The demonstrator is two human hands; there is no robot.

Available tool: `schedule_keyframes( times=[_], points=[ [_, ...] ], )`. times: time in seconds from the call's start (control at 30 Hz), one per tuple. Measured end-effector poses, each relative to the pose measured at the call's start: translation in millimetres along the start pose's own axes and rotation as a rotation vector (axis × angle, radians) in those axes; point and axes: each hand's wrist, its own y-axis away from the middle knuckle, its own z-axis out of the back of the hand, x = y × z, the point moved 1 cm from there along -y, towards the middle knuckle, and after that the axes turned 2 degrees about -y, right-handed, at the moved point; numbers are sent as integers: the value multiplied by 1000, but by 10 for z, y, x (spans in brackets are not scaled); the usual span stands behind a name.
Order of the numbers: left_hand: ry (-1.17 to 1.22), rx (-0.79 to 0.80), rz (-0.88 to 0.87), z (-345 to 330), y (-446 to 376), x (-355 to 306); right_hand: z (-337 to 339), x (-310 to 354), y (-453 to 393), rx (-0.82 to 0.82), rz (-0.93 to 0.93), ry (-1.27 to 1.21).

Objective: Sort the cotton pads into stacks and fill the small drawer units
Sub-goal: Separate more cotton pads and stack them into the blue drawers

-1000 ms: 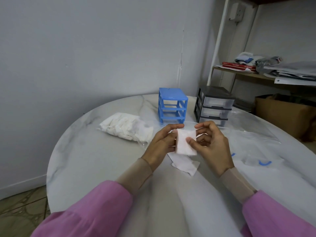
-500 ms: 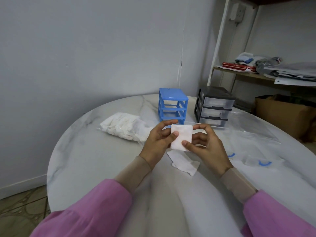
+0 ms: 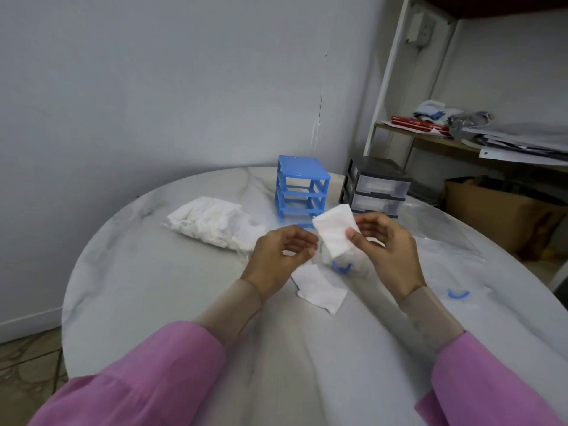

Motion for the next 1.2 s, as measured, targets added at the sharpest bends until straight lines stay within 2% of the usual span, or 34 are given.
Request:
schedule_keyframes(
  times=[0.17,0.27,0.37,0.57,0.7,0.83,0.93,1.03,1.2],
  points=[
    [-377,264,-25,-82,47,86,123,39,-233,-50,55,144],
    [-579,341,-49,-69,51,113,177,74,-455,-72,78,287],
    [-612,363,-60,-54,49,91,177,35,-644,-50,77,451],
    [-658,436,-125,-55,49,78,78,-235,-796,64,14,602],
    [-573,402,-180,-60,49,56,24,-349,-822,140,-71,589],
    [-351,333,-136,-48,44,-2,6,-379,-849,261,-125,631],
    [-284,256,-109,-30,15,-4,-3,-419,-859,325,-119,682],
    [-240,126,-135,5,1,-43,-27,-465,-866,358,-127,711],
    [-207,-199,-168,96,-48,-77,-22,-534,-886,401,-112,809]
  ],
)
